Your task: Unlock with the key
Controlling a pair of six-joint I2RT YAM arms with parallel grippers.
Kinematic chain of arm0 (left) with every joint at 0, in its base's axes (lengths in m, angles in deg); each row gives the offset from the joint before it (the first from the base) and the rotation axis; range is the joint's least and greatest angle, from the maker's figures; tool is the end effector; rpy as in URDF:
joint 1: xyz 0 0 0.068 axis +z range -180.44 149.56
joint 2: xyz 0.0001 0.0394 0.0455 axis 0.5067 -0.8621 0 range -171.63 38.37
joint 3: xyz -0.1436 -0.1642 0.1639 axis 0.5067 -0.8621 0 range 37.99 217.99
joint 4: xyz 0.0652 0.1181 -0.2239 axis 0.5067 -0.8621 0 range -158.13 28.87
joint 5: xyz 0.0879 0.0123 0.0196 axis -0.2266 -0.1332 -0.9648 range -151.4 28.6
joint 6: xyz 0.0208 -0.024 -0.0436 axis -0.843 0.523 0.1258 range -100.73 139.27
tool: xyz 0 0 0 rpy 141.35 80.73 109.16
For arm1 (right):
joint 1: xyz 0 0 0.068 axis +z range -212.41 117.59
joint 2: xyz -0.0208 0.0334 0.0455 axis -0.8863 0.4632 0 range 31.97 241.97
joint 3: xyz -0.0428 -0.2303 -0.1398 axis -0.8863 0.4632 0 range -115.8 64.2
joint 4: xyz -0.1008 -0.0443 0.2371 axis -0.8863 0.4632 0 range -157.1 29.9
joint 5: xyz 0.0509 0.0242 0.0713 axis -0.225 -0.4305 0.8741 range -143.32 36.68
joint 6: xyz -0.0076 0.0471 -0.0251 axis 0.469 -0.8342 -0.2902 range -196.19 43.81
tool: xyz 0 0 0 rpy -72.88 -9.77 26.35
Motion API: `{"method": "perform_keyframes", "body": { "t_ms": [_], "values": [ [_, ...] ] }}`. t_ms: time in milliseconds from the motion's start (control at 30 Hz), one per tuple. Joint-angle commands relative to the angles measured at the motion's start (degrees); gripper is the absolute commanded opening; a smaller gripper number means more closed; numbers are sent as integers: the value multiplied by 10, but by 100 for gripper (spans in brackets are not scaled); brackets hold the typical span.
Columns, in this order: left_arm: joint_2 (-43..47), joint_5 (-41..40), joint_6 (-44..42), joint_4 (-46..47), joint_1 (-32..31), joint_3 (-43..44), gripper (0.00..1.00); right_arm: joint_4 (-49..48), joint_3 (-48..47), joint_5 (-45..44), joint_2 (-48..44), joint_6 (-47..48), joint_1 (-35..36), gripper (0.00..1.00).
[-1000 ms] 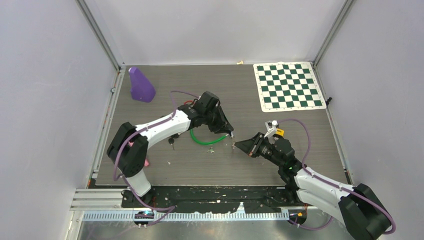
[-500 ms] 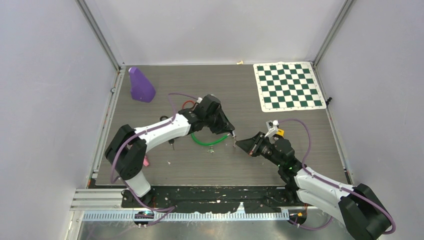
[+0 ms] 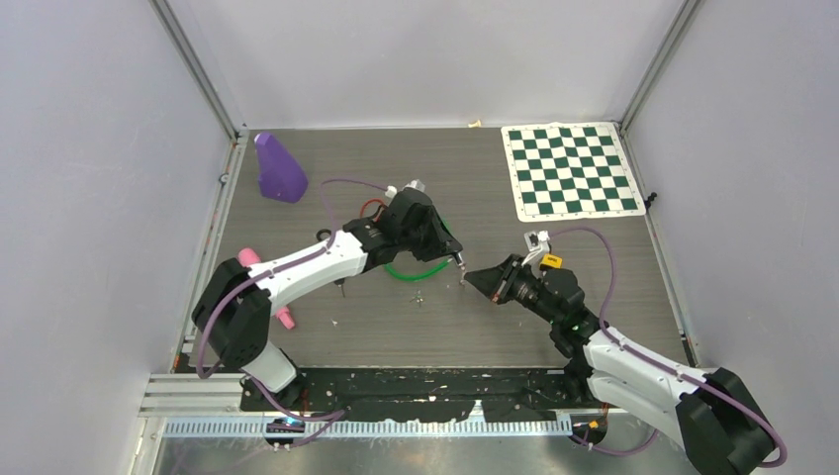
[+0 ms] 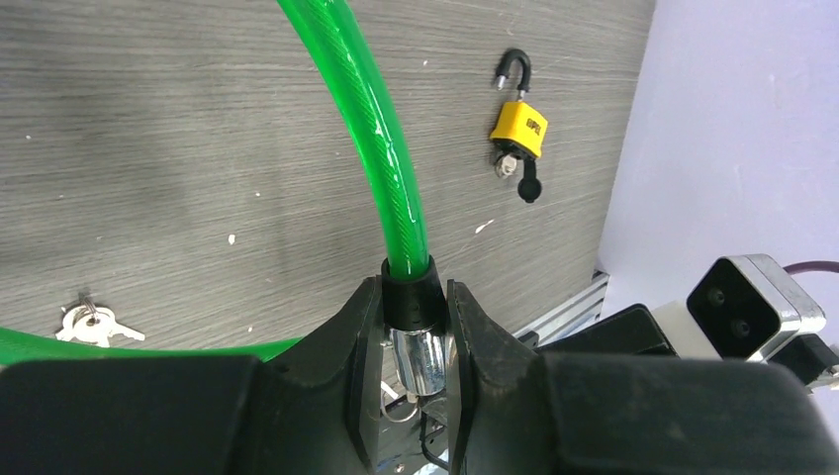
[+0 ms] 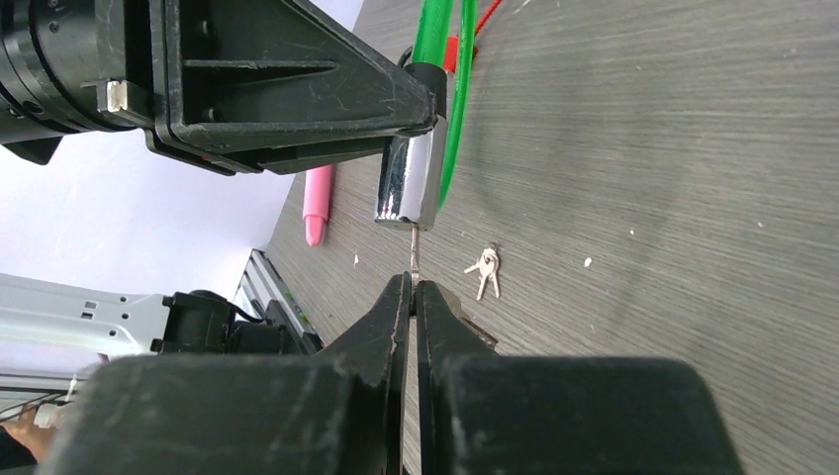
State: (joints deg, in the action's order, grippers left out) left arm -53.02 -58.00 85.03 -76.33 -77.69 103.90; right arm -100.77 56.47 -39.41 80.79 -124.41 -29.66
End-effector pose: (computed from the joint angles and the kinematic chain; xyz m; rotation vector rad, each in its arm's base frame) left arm 0.2403 -0.2631 0.2548 -0.3727 2.5016 -1.0097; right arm 0.1448 0.1034 0.1823 0.0526 1.8632 1.2287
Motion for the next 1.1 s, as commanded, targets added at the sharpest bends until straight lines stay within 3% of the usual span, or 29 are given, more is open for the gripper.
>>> {"method": "perform_keyframes", "body": {
  "t_ms": [0,267,633,800,1067],
  "values": [
    [49,53,-12,35,-24,-11,0,-27,-43,-24,-15,35,-10,5],
    [59,106,31,82,-31,-28,2,-47,-59,-25,2,76,-10,5],
    [68,89,41,99,-61,-26,2,-12,-90,-65,3,144,-10,5],
    [72,115,36,179,-65,-48,0,-18,-93,-53,8,111,-17,5],
    [131,130,-10,348,-63,-113,0,-122,-72,80,25,-31,-77,5]
  ]
}}
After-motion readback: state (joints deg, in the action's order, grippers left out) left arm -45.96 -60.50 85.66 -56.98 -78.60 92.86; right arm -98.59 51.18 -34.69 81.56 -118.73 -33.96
